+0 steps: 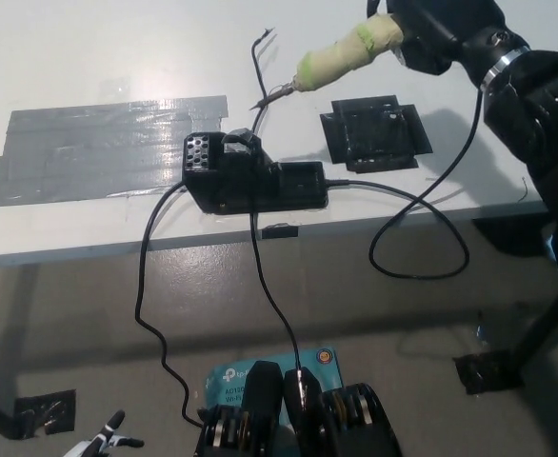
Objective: The robot uses its right hand to grab and lift the soldering gun kept on the middle of the table and puts it in its base
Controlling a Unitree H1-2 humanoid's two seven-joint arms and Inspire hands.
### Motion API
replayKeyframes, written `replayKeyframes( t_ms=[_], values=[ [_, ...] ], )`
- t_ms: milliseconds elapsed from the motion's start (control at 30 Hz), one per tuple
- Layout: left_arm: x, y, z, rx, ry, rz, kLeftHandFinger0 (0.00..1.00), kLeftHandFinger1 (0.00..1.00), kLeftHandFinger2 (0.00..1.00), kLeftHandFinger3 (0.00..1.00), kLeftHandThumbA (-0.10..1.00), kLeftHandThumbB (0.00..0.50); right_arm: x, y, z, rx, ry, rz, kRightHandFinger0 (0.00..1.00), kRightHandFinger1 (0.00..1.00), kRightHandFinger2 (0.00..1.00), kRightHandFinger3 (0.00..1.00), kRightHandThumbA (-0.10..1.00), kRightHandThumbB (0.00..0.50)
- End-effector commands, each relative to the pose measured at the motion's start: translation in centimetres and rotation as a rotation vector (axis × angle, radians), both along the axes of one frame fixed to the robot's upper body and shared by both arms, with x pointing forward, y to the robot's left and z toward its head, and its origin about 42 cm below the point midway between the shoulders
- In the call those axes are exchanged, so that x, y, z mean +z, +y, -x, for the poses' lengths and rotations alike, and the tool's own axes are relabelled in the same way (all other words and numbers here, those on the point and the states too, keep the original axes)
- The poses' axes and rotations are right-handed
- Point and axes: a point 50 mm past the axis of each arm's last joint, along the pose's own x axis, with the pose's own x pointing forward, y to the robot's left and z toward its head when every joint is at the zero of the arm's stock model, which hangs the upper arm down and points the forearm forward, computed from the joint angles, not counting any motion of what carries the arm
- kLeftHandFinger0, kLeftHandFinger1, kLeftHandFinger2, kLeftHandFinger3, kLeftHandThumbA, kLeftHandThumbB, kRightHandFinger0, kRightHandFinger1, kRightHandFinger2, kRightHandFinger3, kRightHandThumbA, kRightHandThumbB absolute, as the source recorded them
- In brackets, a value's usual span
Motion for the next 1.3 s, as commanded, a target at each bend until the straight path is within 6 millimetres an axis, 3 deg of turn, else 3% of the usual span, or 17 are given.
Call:
replayKeyframes(
  t_ms=[0,100,167,267,300,600,833,867,933,1000,1067,1133,1200,1267],
  values=[
    [0.7,0.4,-0.2,-0.011,-0.025,-0.004,0.00,0.04,0.31,0.69,1.00,0.500,3.8,0.7,0.1,0.032,-0.102,-0.042,0.00,0.00,0.26,0.11,-0.10,0.106],
    [0.8,0.4,-0.5,-0.010,-0.024,-0.002,0.00,0.03,0.30,0.68,1.00,0.500,3.7,0.8,0.2,0.033,-0.099,-0.042,0.00,0.00,0.18,0.08,-0.10,0.128],
    [0.9,0.4,-0.6,-0.007,-0.020,0.002,0.00,0.04,0.30,0.68,1.00,0.500,3.5,0.8,0.2,0.037,-0.099,-0.049,0.00,0.00,0.18,0.09,-0.10,0.123],
    [0.9,0.4,-0.7,-0.013,-0.023,-0.013,0.00,0.00,0.28,0.67,1.00,0.500,3.0,0.9,0.2,0.023,-0.073,-0.034,0.00,0.00,0.21,0.10,-0.10,0.106],
    [0.9,0.3,-0.7,-0.016,-0.027,-0.019,0.00,0.00,0.28,0.68,1.00,0.500,2.8,0.8,0.2,0.023,-0.079,-0.026,0.00,0.00,0.25,0.10,-0.10,0.121],
    [1.2,0.1,-0.9,-0.021,-0.031,-0.012,0.00,0.01,0.29,0.66,1.00,0.500,1.2,0.4,0.2,0.008,-0.047,-0.036,0.00,0.00,0.23,0.09,-0.10,0.138],
    [1.4,0.1,-0.8,-0.039,-0.039,-0.015,0.00,0.02,0.31,0.68,1.00,0.500,0.0,0.4,0.4,0.010,-0.035,-0.018,0.00,0.00,0.25,0.09,-0.10,0.120],
    [1.4,0.1,-0.8,-0.038,-0.038,-0.013,0.00,0.02,0.31,0.69,1.00,0.500,-0.1,0.5,0.3,0.009,-0.030,-0.016,0.00,0.00,0.35,0.09,-0.10,0.111],
    [1.4,0.1,-0.9,-0.035,-0.035,-0.010,0.00,0.04,0.30,0.69,1.00,0.500,-0.3,0.6,0.4,0.000,-0.023,-0.002,0.00,0.00,0.26,0.07,-0.10,0.125],
    [1.3,0.1,-1.0,-0.032,-0.036,-0.009,0.00,0.04,0.30,0.68,1.00,0.500,-0.3,0.7,0.4,-0.002,-0.024,0.001,0.00,0.00,0.24,0.07,-0.10,0.121],
    [1.3,0.1,-1.1,-0.029,-0.035,-0.004,0.00,0.03,0.31,0.67,1.00,0.500,-0.4,0.8,0.4,-0.003,-0.019,-0.009,0.00,0.00,0.19,0.03,-0.10,0.092],
    [1.4,0.1,-1.0,-0.031,-0.037,-0.008,0.00,0.03,0.33,0.68,1.00,0.500,-0.4,1.0,0.4,-0.004,-0.012,-0.015,0.00,0.00,0.27,0.03,-0.10,0.061],
    [1.4,0.0,-0.9,-0.030,-0.034,-0.011,0.00,0.01,0.32,0.67,1.00,0.500,-0.6,1.2,0.4,-0.003,-0.016,-0.019,0.00,0.00,0.26,0.01,-0.10,0.064],
    [1.4,0.0,-0.9,-0.030,-0.034,-0.018,0.00,0.02,0.32,0.69,1.00,0.500,-0.7,1.4,0.3,-0.020,-0.008,-0.014,0.00,0.00,0.33,0.03,-0.10,0.055]
  ],
)
